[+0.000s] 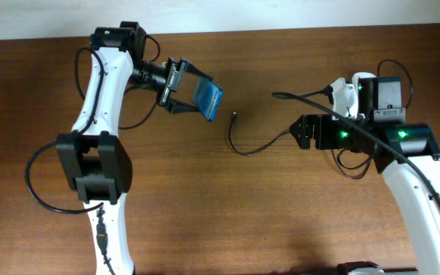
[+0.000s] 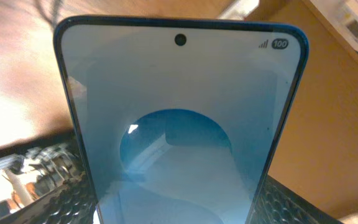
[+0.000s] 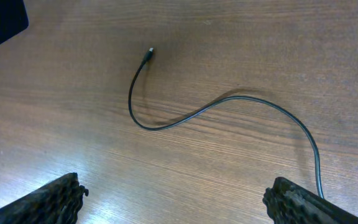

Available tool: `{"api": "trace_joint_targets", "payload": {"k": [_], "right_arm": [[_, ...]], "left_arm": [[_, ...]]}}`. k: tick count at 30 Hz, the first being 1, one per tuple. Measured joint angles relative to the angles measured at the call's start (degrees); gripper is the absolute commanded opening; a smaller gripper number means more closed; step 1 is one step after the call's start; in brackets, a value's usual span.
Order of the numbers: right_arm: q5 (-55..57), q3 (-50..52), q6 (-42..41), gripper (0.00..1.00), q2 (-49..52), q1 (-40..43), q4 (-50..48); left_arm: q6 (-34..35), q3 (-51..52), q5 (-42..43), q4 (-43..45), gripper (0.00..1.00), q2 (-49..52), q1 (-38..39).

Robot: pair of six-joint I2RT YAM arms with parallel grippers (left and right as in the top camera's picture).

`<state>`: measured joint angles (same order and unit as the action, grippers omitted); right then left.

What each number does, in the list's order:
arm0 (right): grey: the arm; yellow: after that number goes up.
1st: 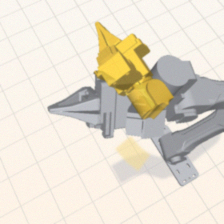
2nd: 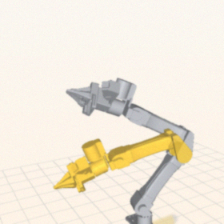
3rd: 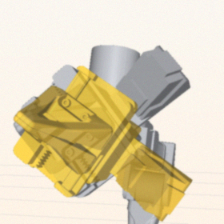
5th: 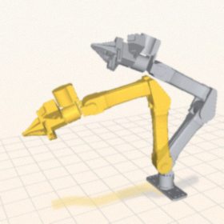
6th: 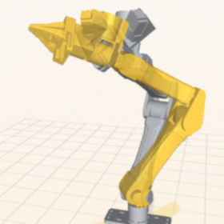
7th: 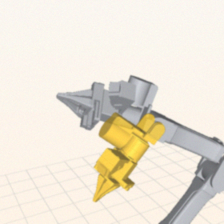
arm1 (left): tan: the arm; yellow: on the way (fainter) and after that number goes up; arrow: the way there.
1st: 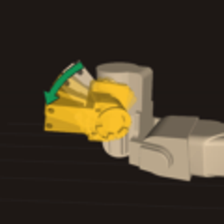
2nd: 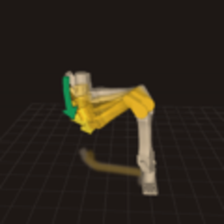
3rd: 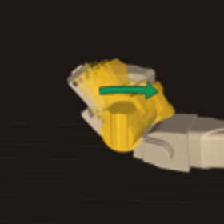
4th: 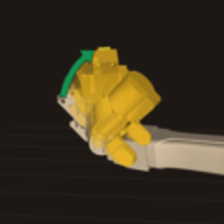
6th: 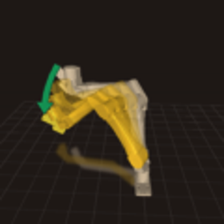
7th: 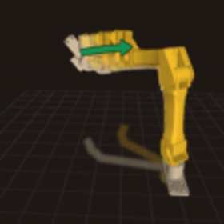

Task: Plug charger to phone and switch on socket

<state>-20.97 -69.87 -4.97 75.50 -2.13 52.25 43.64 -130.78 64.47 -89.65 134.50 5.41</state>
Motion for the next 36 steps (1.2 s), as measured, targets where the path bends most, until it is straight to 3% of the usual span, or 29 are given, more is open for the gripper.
{"api": "trace_joint_targets", "payload": {"k": [8,17,20,26,31,36], "right_arm": [[-0.4,0.0,-12.1,0.98,3.0,0.0,-0.4],[-4.0,0.0,-14.2,0.98,3.6,0.0,-0.9],[-5.7,0.0,-15.2,1.00,3.6,0.0,-2.7],[-8.8,0.0,-21.1,0.95,3.6,0.0,-8.0],[-10.7,-0.1,-25.2,0.86,7.5,-5.7,-13.7],[-11.1,-0.1,-31.4,0.84,14.0,-14.8,-23.0]], "left_arm": [[10.4,0.0,4.6,-0.1,0.00,0.0,0.1],[16.2,0.0,4.2,-0.2,0.00,0.0,0.1],[16.5,0.0,-1.0,-0.2,0.00,0.0,0.2],[21.0,0.0,-19.2,-0.3,0.00,0.0,2.8],[25.9,0.0,-25.6,-0.1,0.00,0.0,6.5],[26.7,-0.1,-27.3,-0.2,0.00,0.0,8.3]]}}
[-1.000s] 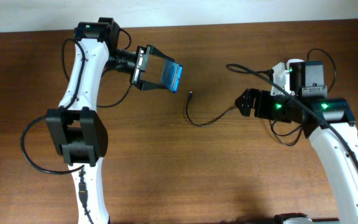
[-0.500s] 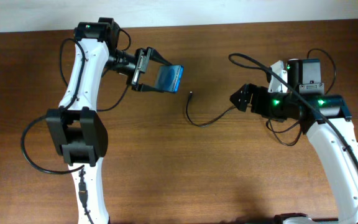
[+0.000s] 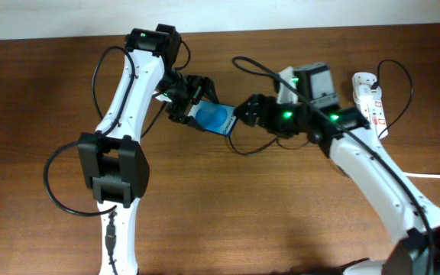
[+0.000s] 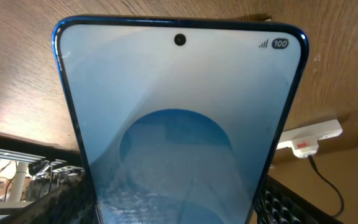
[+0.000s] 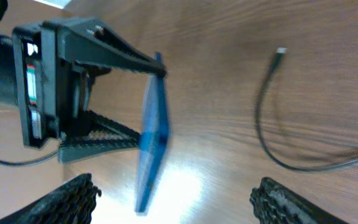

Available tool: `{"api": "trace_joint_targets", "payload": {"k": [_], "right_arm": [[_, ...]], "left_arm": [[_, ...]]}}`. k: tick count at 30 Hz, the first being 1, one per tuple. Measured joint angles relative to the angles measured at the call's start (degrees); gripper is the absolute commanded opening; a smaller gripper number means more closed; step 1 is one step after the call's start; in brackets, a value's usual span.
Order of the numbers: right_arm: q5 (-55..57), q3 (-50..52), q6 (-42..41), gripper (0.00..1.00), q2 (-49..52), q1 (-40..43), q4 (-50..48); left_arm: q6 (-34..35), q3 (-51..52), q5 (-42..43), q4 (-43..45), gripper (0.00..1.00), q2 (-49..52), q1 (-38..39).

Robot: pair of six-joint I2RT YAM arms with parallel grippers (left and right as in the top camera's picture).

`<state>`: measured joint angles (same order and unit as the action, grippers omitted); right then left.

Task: Plug charger to phone and switch on socket

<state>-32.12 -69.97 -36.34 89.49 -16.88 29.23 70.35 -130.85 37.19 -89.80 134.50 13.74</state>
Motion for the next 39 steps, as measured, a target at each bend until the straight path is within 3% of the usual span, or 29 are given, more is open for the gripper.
{"api": "trace_joint_targets", "payload": {"k": [8,15,22,29,31,34,39], "right_arm": [[0.7,0.0,-8.0,0.50,7.6,-7.7,-8.4],[2.6,0.0,-11.1,0.33,8.2,-8.5,-10.0],[4.6,0.0,-12.8,0.27,8.2,-8.5,-10.0],[5.1,-0.1,-14.6,0.04,8.2,-8.5,-10.5],[5.3,-0.2,-16.0,0.04,8.2,-8.3,-10.1],[5.3,-0.2,-14.6,0.04,8.2,-8.5,-9.8],[4.5,-0.2,-14.1,0.04,8.4,-9.5,-8.6]], "left_arm": [[0.0,0.0,-0.2,0.0,0.00,0.0,0.9],[0.0,0.0,-0.2,0.0,0.00,0.0,1.2],[0.2,0.0,-0.2,-0.2,0.00,0.0,1.2],[0.2,0.0,-0.2,-0.2,0.00,0.0,1.2],[0.2,-0.1,-0.1,0.0,0.00,0.0,1.2],[0.5,-0.2,-0.2,-0.2,0.21,0.0,1.2],[0.9,-0.8,0.1,0.6,0.35,0.0,0.9]]}}
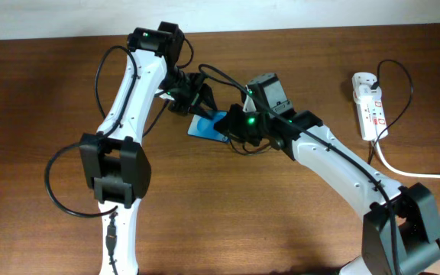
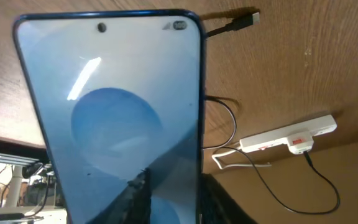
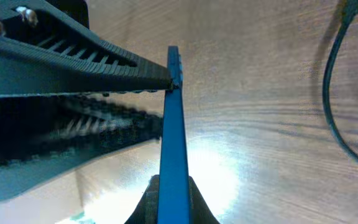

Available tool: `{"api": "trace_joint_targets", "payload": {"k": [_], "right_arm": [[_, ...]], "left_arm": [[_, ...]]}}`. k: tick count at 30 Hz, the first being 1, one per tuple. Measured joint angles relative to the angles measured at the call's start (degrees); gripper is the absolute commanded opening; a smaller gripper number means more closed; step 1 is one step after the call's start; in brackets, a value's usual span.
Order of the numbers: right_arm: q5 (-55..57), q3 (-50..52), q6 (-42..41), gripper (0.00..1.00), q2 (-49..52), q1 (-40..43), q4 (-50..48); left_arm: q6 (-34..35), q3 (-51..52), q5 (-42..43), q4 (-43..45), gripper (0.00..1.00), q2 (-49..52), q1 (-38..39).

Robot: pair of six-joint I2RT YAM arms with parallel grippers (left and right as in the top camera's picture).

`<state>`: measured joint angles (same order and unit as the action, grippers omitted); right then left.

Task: Plug charger to phone and switch on socket

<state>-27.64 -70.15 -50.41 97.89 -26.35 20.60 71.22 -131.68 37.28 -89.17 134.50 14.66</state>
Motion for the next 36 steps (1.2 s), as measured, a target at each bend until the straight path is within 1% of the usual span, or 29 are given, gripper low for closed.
{"api": "trace_joint_targets", "payload": {"k": [1,5,7,8,9,12,14,15,16,18,20,21,22,23,25,27,30,31,33,35,36], "right_arm": [[0.2,0.0,0.0,0.04,0.0,0.0,-0.1],[0.7,0.0,0.0,0.04,0.0,0.1,-0.3],[1.1,0.0,0.3,0.04,0.0,0.9,1.1],[1.3,0.0,1.3,0.04,0.0,1.9,2.2],[1.2,0.0,1.9,0.04,0.0,2.7,2.8],[0.5,0.0,5.3,0.04,-0.2,6.8,4.5],[0.3,0.0,7.0,0.04,-3.3,11.2,6.0],[-0.3,0.0,7.1,0.04,-4.5,12.6,6.2],[-1.4,0.0,7.3,0.04,-6.7,14.4,6.2],[-3.7,0.0,7.5,0.04,-12.6,19.2,6.9],[-5.8,0.0,7.6,0.04,-16.1,23.5,7.5],[-7.5,0.0,7.6,0.04,-17.7,26.2,7.5],[-8.3,0.0,7.4,0.04,-18.5,28.2,7.1],[-8.7,0.0,6.9,0.04,-19.3,30.1,5.3],[-6.3,0.0,4.0,0.04,-20.1,31.3,-3.0],[-5.6,0.0,1.6,0.04,-20.5,30.7,-7.2],[-5.4,0.2,-0.3,0.04,-20.9,30.4,-7.6],[-5.4,1.3,-0.5,0.04,-21.0,30.4,-8.0],[-5.4,6.4,-1.8,0.04,-21.4,30.4,-9.6],[-6.6,14.0,-5.9,0.04,-21.3,30.3,-22.5],[-7.1,19.3,-9.5,0.04,-21.3,30.0,-32.0]], "left_arm": [[0.0,0.0,0.0,-0.1,0.37,0.0,0.0],[-0.5,0.0,0.0,-0.4,0.58,0.0,0.0],[-3.2,0.0,0.0,-0.9,0.75,0.0,0.0],[-6.0,0.0,0.0,-0.9,0.93,0.0,0.0],[-9.7,0.0,0.0,-0.8,1.00,0.0,0.1],[-23.6,0.0,1.2,0.9,0.99,0.0,0.1],[-34.5,0.0,5.2,4.7,0.99,0.0,0.1],[-36.5,0.0,6.7,5.7,0.99,0.0,0.1],[-40.0,0.0,10.1,8.8,0.99,0.0,0.1],[-44.4,0.0,16.4,13.4,0.99,0.0,0.1],[-45.9,0.0,20.4,15.8,0.99,0.0,0.1],[-46.5,0.0,24.3,18.5,0.99,0.0,-0.1],[-46.8,0.0,27.1,19.4,0.99,0.0,-0.4],[-47.1,0.0,30.4,21.0,0.99,0.0,-0.9],[-47.5,0.0,35.1,21.7,0.99,0.0,-2.0],[-47.7,0.0,37.0,21.8,0.99,0.0,-2.7],[-47.7,0.0,38.2,21.8,0.99,0.0,-3.0],[-47.7,0.0,38.4,21.8,0.99,0.0,-3.0],[-47.7,0.0,38.6,21.8,0.99,0.0,-3.0],[-47.7,0.0,37.4,21.9,0.99,0.0,-3.0],[-47.7,0.0,35.1,21.8,0.99,0.0,-3.0]]}}
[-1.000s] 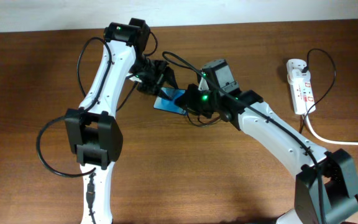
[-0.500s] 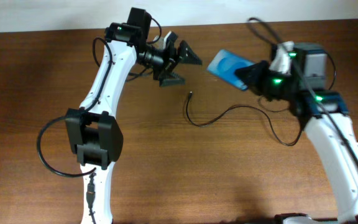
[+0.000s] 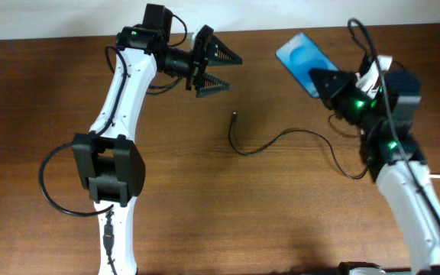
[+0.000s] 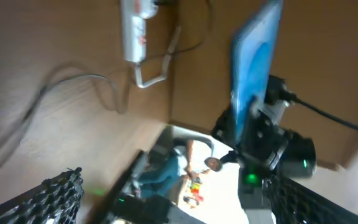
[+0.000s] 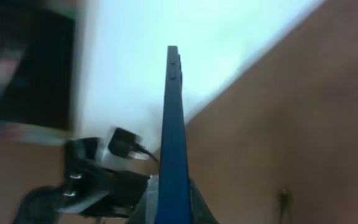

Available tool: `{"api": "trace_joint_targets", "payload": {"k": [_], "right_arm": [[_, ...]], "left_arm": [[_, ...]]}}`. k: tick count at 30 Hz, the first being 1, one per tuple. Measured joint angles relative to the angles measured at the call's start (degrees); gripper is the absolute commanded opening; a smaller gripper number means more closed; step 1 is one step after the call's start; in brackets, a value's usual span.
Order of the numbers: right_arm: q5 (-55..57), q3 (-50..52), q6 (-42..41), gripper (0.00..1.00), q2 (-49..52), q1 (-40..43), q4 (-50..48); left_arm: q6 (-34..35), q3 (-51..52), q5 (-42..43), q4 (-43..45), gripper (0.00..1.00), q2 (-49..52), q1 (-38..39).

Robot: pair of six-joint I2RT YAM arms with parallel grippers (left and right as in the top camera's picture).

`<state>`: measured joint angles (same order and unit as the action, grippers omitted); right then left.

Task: Plug charger to phone and switch on socket

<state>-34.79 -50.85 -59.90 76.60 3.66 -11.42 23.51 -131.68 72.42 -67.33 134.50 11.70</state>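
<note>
The blue phone (image 3: 299, 56) is raised above the table's back right, with my right gripper (image 3: 321, 81) shut on its lower end. In the right wrist view the phone (image 5: 173, 118) is edge-on and rises from that gripper (image 5: 174, 213). My left gripper (image 3: 231, 72) is open and empty at the back centre-left, pointing right. Its wrist view shows the phone (image 4: 253, 62) held by the right arm. The black charger cable (image 3: 281, 137) lies on the table, its plug tip (image 3: 234, 116) free. The white socket strip (image 4: 135, 25) shows only in the left wrist view.
The brown wooden table (image 3: 205, 206) carries only the cable and the strip. My right arm (image 3: 403, 176) covers the strip in the overhead view. A white lead leaves at the right edge. The left arm (image 3: 117, 107) stands along the left side.
My left gripper has let go of the phone and now stands open at the back. My right gripper, still shut on the phone, has gone from the table's middle to the back right.
At first my left gripper held the phone at the back left while my right one was open over the cable. Then the right gripper was open beside the phone, then shut on its edge. Now only the right one holds it.
</note>
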Motion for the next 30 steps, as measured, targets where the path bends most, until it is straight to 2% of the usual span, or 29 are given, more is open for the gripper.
{"api": "trace_joint_targets", "payload": {"k": [1,3,9,11,13,16,22,30], "right_arm": [[0.0,3.8,-3.2,0.04,0.0,-0.6,-7.3],[2.1,7.9,-8.0,0.04,0.0,-2.7,-12.3],[25.9,9.8,-22.4,0.04,0.2,-16.1,-13.5],[31.2,9.8,-29.2,0.04,1.3,-18.6,-14.1],[34.1,9.9,-34.7,0.04,3.5,-19.5,-18.7],[35.7,10.1,-37.6,0.04,5.2,-20.5,-25.5],[37.2,10.1,-39.1,0.04,6.0,-24.9,-26.0],[38.9,5.9,-39.2,0.04,10.1,-28.3,-26.0]], "left_arm": [[0.0,0.0,-0.4,-0.1,0.99,0.0,0.0],[0.0,0.0,-3.9,0.0,0.99,0.0,-0.1],[-0.2,0.0,-5.3,0.0,1.00,0.0,-0.1],[-0.2,0.0,-4.1,3.1,0.99,0.0,-0.1],[-0.1,0.0,-1.7,6.8,0.98,0.0,-0.1],[0.1,0.0,-0.2,8.3,0.96,0.0,-0.1],[4.8,0.0,0.5,14.6,0.89,0.0,-0.1],[9.4,0.0,-0.3,16.2,0.62,0.0,0.0]]}}
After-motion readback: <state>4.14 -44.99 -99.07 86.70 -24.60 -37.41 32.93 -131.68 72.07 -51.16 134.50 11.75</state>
